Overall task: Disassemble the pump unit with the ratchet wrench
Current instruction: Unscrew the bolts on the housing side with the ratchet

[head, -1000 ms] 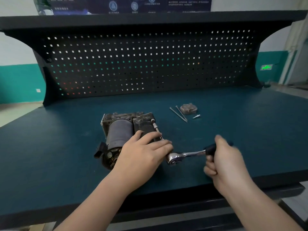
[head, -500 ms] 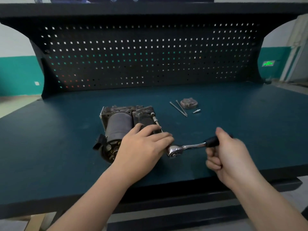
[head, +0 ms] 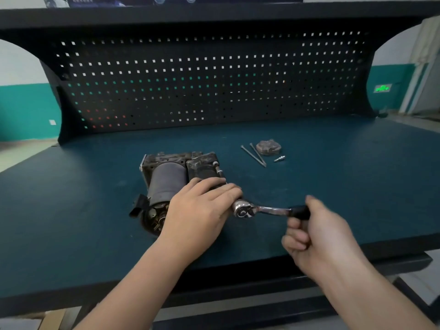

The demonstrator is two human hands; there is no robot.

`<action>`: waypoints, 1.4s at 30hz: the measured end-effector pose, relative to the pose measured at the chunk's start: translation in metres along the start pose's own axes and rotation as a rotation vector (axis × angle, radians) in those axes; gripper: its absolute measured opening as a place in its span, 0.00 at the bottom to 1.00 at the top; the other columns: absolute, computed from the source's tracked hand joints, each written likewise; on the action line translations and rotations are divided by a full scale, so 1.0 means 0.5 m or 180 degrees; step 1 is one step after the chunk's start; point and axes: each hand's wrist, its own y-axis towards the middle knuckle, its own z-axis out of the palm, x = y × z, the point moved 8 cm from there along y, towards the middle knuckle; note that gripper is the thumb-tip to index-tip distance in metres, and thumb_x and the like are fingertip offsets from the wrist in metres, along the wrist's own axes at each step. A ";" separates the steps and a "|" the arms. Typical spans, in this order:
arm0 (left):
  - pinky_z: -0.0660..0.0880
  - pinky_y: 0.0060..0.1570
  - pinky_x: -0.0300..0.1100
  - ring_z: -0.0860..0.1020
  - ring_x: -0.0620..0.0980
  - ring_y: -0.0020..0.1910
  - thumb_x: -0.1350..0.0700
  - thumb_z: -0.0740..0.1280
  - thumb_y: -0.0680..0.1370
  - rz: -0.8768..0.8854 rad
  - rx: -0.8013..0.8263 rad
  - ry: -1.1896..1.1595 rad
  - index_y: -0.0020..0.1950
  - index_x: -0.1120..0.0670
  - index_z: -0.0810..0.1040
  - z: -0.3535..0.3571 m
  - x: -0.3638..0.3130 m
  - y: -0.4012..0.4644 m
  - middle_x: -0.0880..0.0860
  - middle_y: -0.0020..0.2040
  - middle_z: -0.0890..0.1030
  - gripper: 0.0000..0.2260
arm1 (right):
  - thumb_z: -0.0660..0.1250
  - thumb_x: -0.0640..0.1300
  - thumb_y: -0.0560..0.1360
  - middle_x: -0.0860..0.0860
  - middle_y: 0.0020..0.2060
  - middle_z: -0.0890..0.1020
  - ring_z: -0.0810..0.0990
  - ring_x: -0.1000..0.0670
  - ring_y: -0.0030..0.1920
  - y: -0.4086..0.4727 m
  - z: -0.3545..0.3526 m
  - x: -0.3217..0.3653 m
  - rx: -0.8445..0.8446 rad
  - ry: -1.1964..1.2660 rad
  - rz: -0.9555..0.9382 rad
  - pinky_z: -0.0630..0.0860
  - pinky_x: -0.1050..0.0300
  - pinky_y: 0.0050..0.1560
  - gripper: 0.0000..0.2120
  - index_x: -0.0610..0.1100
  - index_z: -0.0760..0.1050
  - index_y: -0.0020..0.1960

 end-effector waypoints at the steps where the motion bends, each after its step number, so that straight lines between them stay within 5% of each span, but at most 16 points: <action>1: 0.76 0.47 0.43 0.82 0.51 0.51 0.56 0.62 0.76 0.0022 0.0089 0.0017 0.51 0.54 0.84 0.001 -0.001 0.000 0.46 0.51 0.84 0.12 | 0.57 0.49 0.82 0.51 0.17 0.69 0.59 0.55 0.15 -0.002 0.009 0.033 0.0066 -0.0301 -0.0456 0.54 0.67 0.17 0.15 0.43 0.65 0.40; 4: 0.76 0.48 0.42 0.81 0.50 0.55 0.55 0.59 0.76 0.0105 0.0325 0.0090 0.58 0.52 0.82 0.000 -0.005 0.003 0.44 0.56 0.83 0.16 | 0.58 0.54 0.80 0.52 0.21 0.75 0.69 0.54 0.19 -0.044 0.072 0.143 0.0176 -0.1618 -0.2152 0.64 0.61 0.21 0.13 0.47 0.66 0.42; 7: 0.78 0.48 0.46 0.81 0.51 0.57 0.57 0.58 0.75 0.0181 0.0441 0.0019 0.55 0.53 0.83 0.003 -0.005 0.002 0.46 0.56 0.83 0.16 | 0.59 0.58 0.78 0.53 0.27 0.77 0.74 0.56 0.25 -0.076 0.115 0.161 0.0355 -0.2235 -0.2828 0.68 0.67 0.27 0.11 0.55 0.64 0.41; 10: 0.78 0.47 0.47 0.82 0.51 0.55 0.58 0.61 0.75 0.0290 0.0332 0.0159 0.49 0.53 0.84 0.008 -0.006 -0.007 0.47 0.52 0.84 0.11 | 0.59 0.57 0.79 0.52 0.26 0.76 0.73 0.55 0.22 -0.058 0.081 0.133 0.0040 -0.1891 -0.2341 0.68 0.59 0.24 0.11 0.52 0.65 0.42; 14: 0.77 0.46 0.45 0.82 0.50 0.53 0.58 0.64 0.75 0.0219 0.0155 0.0166 0.47 0.53 0.84 0.007 -0.005 -0.005 0.46 0.50 0.85 0.09 | 0.56 0.49 0.82 0.51 0.19 0.67 0.59 0.56 0.15 -0.003 -0.002 -0.001 -0.0274 -0.0144 -0.0149 0.54 0.69 0.18 0.14 0.44 0.65 0.40; 16: 0.78 0.46 0.47 0.82 0.50 0.53 0.57 0.67 0.74 0.0274 0.0274 0.0214 0.48 0.52 0.84 0.012 -0.005 -0.007 0.45 0.50 0.85 0.07 | 0.56 0.49 0.82 0.49 0.21 0.66 0.59 0.56 0.15 -0.001 -0.006 -0.012 -0.0241 -0.0158 -0.0025 0.54 0.69 0.18 0.14 0.44 0.65 0.40; 21: 0.77 0.49 0.48 0.80 0.50 0.55 0.49 0.62 0.77 0.0422 0.0721 0.0280 0.57 0.46 0.82 0.025 -0.004 -0.009 0.41 0.56 0.82 0.13 | 0.56 0.60 0.78 0.59 0.32 0.79 0.75 0.59 0.29 -0.094 0.122 0.148 0.0608 -0.2754 -0.2929 0.68 0.67 0.28 0.12 0.54 0.62 0.42; 24: 0.77 0.46 0.48 0.81 0.51 0.51 0.55 0.67 0.75 0.0451 0.0456 0.0236 0.51 0.49 0.84 0.018 -0.006 -0.010 0.43 0.52 0.84 0.08 | 0.55 0.62 0.77 0.63 0.36 0.79 0.76 0.59 0.31 -0.120 0.156 0.142 0.0930 -0.3156 -0.3414 0.69 0.69 0.31 0.11 0.56 0.62 0.43; 27: 0.76 0.46 0.47 0.82 0.51 0.49 0.60 0.72 0.72 0.0491 0.0172 0.0348 0.49 0.51 0.84 0.018 -0.008 -0.014 0.45 0.51 0.84 0.08 | 0.57 0.60 0.78 0.54 0.26 0.76 0.72 0.55 0.24 -0.078 0.094 0.127 0.0299 -0.2302 -0.2791 0.67 0.64 0.26 0.09 0.57 0.63 0.42; 30: 0.77 0.43 0.46 0.82 0.50 0.48 0.61 0.73 0.72 0.0341 -0.0055 0.0189 0.48 0.52 0.84 0.012 -0.003 -0.009 0.45 0.50 0.84 0.07 | 0.56 0.50 0.82 0.51 0.19 0.68 0.60 0.55 0.16 0.011 0.014 0.034 -0.0034 -0.0393 -0.0651 0.55 0.66 0.19 0.14 0.46 0.64 0.40; 32: 0.77 0.43 0.46 0.82 0.50 0.48 0.59 0.72 0.72 0.0330 -0.0060 0.0165 0.47 0.52 0.84 0.013 -0.003 -0.008 0.44 0.50 0.84 0.06 | 0.56 0.49 0.82 0.48 0.20 0.66 0.58 0.55 0.14 0.023 0.003 0.014 -0.0059 -0.0317 -0.0262 0.54 0.68 0.18 0.15 0.43 0.64 0.39; 35: 0.77 0.45 0.47 0.80 0.51 0.51 0.55 0.68 0.74 0.0419 0.0229 0.0287 0.53 0.48 0.83 0.025 -0.003 -0.011 0.42 0.53 0.84 0.09 | 0.57 0.56 0.80 0.52 0.21 0.72 0.69 0.55 0.18 -0.029 0.047 0.104 0.0149 -0.1571 -0.1928 0.64 0.60 0.22 0.13 0.49 0.64 0.42; 37: 0.76 0.48 0.47 0.80 0.52 0.54 0.53 0.64 0.76 0.0472 0.0398 0.0319 0.57 0.46 0.82 0.030 -0.003 -0.013 0.41 0.55 0.82 0.12 | 0.56 0.64 0.76 0.60 0.28 0.78 0.75 0.57 0.25 -0.092 0.118 0.136 0.0619 -0.2651 -0.3020 0.68 0.64 0.27 0.13 0.55 0.63 0.43; 39: 0.76 0.47 0.47 0.80 0.52 0.53 0.54 0.63 0.75 0.0521 0.0398 0.0301 0.53 0.47 0.83 0.026 -0.005 -0.014 0.41 0.53 0.83 0.11 | 0.53 0.66 0.74 0.66 0.33 0.77 0.76 0.59 0.29 -0.128 0.161 0.126 0.0982 -0.3222 -0.3504 0.68 0.69 0.28 0.13 0.56 0.61 0.44; 42: 0.76 0.46 0.46 0.81 0.51 0.50 0.57 0.65 0.75 0.0512 0.0206 0.0320 0.48 0.49 0.83 0.017 -0.008 -0.015 0.42 0.50 0.84 0.08 | 0.56 0.64 0.75 0.62 0.31 0.78 0.75 0.58 0.27 -0.115 0.146 0.127 0.0636 -0.2783 -0.3418 0.67 0.69 0.26 0.12 0.56 0.63 0.43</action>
